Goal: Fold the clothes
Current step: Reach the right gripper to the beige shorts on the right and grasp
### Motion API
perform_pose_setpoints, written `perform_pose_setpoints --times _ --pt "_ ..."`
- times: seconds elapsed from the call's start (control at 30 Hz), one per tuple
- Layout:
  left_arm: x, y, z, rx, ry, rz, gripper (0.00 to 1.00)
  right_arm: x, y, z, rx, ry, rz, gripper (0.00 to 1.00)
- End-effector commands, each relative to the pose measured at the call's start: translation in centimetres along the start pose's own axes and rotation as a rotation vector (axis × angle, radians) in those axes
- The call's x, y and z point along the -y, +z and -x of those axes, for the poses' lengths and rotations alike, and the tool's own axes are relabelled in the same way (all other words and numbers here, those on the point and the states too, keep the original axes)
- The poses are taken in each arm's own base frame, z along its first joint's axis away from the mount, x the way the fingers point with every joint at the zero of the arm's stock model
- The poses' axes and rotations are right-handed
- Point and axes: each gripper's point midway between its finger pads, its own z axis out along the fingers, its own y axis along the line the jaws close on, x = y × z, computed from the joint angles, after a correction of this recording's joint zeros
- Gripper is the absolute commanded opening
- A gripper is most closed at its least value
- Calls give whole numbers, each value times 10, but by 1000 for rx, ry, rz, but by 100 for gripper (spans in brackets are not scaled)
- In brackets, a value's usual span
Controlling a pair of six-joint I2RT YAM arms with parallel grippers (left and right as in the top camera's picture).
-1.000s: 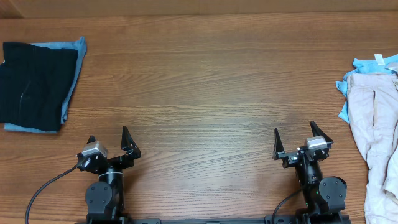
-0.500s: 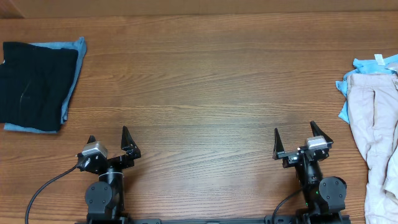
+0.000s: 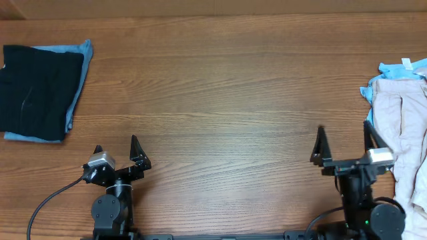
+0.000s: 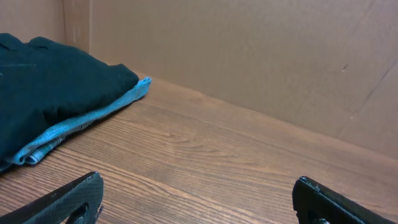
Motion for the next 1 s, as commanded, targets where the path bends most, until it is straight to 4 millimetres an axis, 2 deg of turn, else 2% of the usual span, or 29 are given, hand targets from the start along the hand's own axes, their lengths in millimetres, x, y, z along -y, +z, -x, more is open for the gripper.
perform_pose_setpoints --times 0.0,0.03,0.13,0.17,0.23,0.27,0.33,0.37,0.47,0.5,0.53,0.57,0.63,0.73,0.83,0.97 --pt "3 0 0 3 -8 -17 100 9 16 44 3 19 -63 100" --pt "3 0 0 3 -8 -17 100 8 26 64 -2 3 -64 100" --pt "3 0 0 3 -8 -17 100 7 61 95 -139 -8 -73 100" --pt "3 0 0 3 -8 -17 100 7 70 97 -186 -30 -73 100" --pt "3 0 0 3 -8 -17 100 10 101 101 -332 -123 -76 100" --pt "3 0 0 3 -8 -17 100 17 118 98 -414 -177 -86 100" --pt "3 0 0 3 -8 -17 100 43 146 85 -564 -199 -139 100" --pt "3 0 0 3 -8 -17 100 61 163 73 -645 -175 -155 100" --pt "3 0 0 3 -8 -17 100 105 193 44 -751 -109 -191 100" --pt "3 0 0 3 -8 -17 100 132 207 27 -769 -97 -236 100" --pt "3 0 0 3 -8 -17 100 144 214 18 -774 -91 -255 100" --pt "3 0 0 3 -8 -17 100 158 220 1 -802 -81 -275 100" --pt "3 0 0 3 -8 -17 100 179 221 -32 -874 -34 -312 100" --pt "3 0 0 3 -8 -17 100 207 212 -93 -993 166 -429 100" --pt "3 0 0 3 -8 -17 100 238 214 -161 -1079 243 -504 100" --pt "3 0 0 3 -8 -17 100 270 208 -235 -1138 344 -617 99"
